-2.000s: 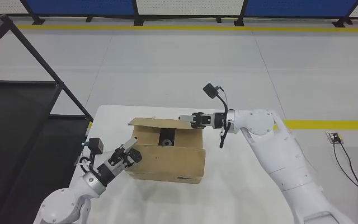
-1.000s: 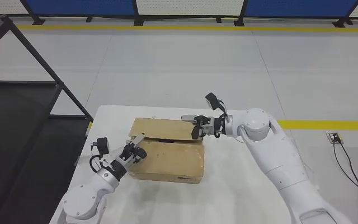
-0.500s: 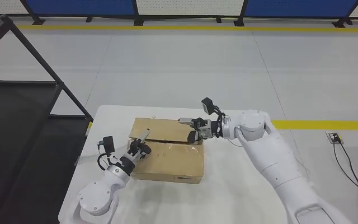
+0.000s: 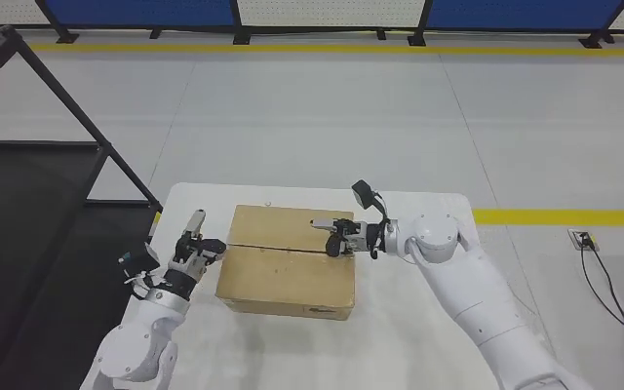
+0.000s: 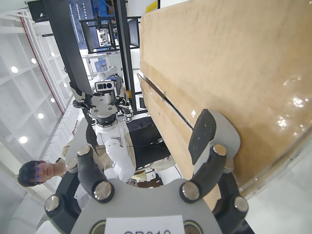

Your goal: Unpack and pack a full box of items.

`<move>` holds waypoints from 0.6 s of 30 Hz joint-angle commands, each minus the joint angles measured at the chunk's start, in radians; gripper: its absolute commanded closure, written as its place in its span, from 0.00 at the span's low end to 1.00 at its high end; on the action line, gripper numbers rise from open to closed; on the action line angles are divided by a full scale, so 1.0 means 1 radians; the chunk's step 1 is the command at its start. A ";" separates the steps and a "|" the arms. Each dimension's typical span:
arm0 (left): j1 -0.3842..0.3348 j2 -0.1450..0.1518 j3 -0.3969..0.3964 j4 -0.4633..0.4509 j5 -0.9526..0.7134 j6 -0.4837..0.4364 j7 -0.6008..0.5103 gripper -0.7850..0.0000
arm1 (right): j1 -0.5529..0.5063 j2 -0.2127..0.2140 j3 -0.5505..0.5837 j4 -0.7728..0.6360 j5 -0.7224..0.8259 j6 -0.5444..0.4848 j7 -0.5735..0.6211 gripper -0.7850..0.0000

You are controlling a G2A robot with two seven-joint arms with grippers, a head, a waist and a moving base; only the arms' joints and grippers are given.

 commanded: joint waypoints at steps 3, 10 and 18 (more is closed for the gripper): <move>0.043 0.002 -0.072 0.015 -0.037 0.003 0.016 0.00 | -0.022 0.009 0.017 -0.036 -0.008 -0.019 0.003 0.00; 0.109 0.008 -0.150 0.031 -0.118 0.085 -0.051 0.00 | -0.030 0.017 0.019 -0.069 -0.034 -0.014 0.019 0.00; 0.109 0.008 -0.150 0.031 -0.118 0.085 -0.051 0.00 | -0.029 0.015 0.004 -0.066 -0.037 -0.014 0.033 0.00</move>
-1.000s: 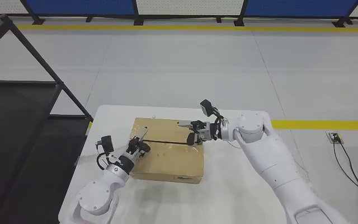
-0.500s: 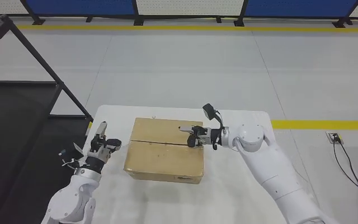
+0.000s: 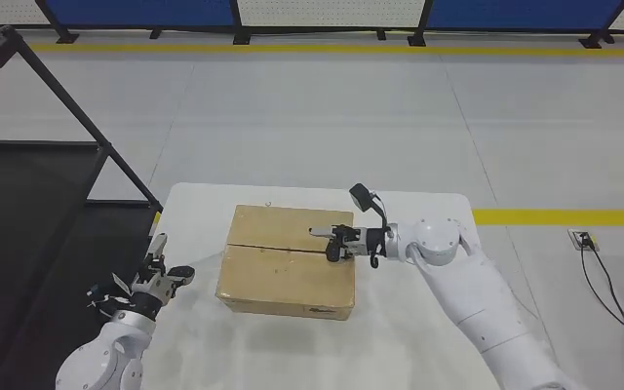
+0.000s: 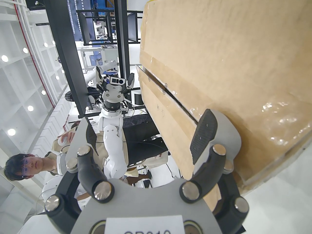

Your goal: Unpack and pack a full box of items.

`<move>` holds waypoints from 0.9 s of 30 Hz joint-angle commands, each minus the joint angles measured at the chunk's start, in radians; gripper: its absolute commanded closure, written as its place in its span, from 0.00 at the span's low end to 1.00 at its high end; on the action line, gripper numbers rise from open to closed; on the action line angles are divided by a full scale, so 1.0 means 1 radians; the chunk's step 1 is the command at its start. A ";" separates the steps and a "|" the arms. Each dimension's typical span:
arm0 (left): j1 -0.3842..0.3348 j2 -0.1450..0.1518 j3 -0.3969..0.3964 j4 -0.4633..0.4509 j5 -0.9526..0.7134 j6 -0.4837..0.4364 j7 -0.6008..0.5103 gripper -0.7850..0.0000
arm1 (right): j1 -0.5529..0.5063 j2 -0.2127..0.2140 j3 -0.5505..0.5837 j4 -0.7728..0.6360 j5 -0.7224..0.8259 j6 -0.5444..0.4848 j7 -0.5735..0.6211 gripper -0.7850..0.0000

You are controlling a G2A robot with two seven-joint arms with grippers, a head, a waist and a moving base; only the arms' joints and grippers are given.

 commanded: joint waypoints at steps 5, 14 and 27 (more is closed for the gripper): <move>0.000 -0.002 0.026 0.047 -0.002 0.015 -0.001 0.00 | 0.009 -0.003 -0.007 0.020 0.006 -0.009 0.005 0.00; -0.036 -0.013 0.074 0.169 -0.008 0.023 0.087 0.00 | 0.021 -0.007 -0.018 0.039 0.008 -0.006 0.010 0.00; -0.148 -0.027 0.074 0.363 -0.104 0.049 0.177 0.00 | 0.039 -0.012 -0.030 0.063 0.012 -0.021 0.017 0.00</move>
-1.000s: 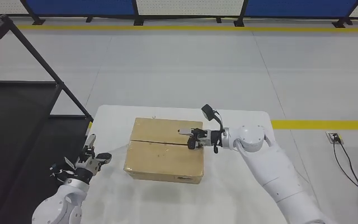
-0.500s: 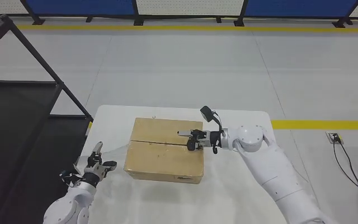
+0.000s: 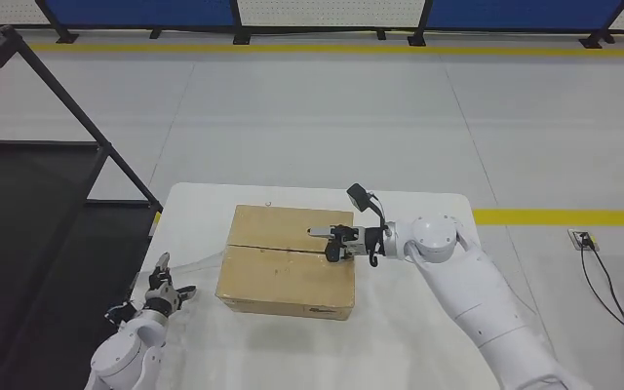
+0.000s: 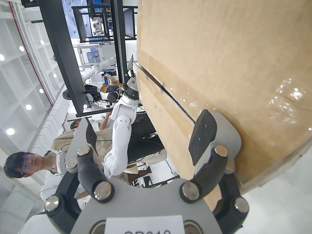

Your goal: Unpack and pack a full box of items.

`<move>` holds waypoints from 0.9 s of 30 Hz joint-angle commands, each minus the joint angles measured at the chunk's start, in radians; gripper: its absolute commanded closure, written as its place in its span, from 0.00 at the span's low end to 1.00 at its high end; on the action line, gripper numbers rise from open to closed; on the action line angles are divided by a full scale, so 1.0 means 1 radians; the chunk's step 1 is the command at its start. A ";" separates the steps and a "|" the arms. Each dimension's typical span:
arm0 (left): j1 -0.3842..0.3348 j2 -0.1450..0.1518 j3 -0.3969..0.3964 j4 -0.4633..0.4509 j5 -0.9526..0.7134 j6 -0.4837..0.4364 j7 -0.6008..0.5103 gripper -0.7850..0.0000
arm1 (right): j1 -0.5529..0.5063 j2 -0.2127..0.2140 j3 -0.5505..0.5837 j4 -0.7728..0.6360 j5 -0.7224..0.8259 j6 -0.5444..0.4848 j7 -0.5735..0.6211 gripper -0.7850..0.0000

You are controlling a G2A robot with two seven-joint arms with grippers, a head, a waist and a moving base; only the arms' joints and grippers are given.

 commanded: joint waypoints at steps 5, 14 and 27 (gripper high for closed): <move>-0.042 0.001 -0.023 0.073 -0.015 -0.001 0.005 0.00 | 0.004 0.000 0.000 0.005 0.002 -0.003 0.005 0.00; -0.106 -0.007 -0.020 0.153 -0.021 -0.045 0.075 0.00 | 0.011 0.001 0.000 0.009 -0.002 0.000 0.012 0.00; -0.208 -0.025 0.000 0.271 -0.094 -0.084 0.129 0.00 | 0.012 0.005 0.001 -0.011 -0.018 0.017 0.020 0.00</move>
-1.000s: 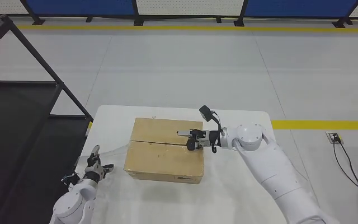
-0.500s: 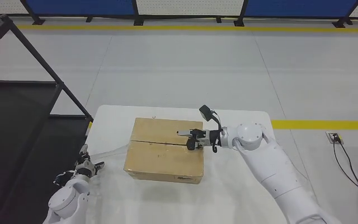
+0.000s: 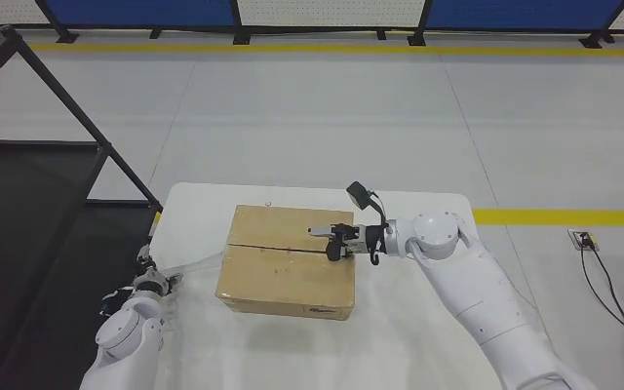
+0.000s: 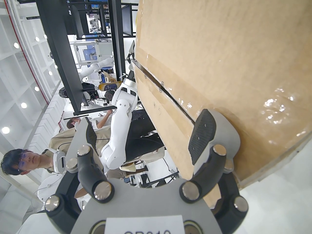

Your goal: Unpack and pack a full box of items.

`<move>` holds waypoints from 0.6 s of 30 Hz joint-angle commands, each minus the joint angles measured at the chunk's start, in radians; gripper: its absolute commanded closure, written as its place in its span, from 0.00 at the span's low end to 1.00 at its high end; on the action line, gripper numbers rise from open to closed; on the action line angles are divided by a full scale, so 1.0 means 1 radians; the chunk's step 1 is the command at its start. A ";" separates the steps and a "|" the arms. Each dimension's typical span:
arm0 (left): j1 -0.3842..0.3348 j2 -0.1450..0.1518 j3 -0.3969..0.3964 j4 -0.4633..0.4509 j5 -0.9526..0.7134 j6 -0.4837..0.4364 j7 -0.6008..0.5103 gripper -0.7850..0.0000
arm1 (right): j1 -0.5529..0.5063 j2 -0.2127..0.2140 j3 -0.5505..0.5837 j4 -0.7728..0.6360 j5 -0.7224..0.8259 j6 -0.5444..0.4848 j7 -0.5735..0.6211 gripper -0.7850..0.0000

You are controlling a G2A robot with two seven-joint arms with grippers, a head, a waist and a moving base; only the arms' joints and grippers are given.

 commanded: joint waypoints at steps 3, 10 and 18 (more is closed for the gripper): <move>-0.005 -0.002 -0.003 0.005 -0.006 -0.034 -0.016 0.00 | 0.000 0.000 -0.001 -0.003 -0.002 0.004 0.000 0.00; 0.015 -0.008 -0.014 -0.046 -0.027 -0.128 -0.020 0.00 | -0.002 0.001 -0.002 -0.010 -0.003 0.007 0.001 0.00; 0.074 -0.014 -0.032 -0.183 -0.038 -0.197 0.004 0.00 | -0.007 0.002 -0.001 -0.015 0.001 0.009 -0.004 0.00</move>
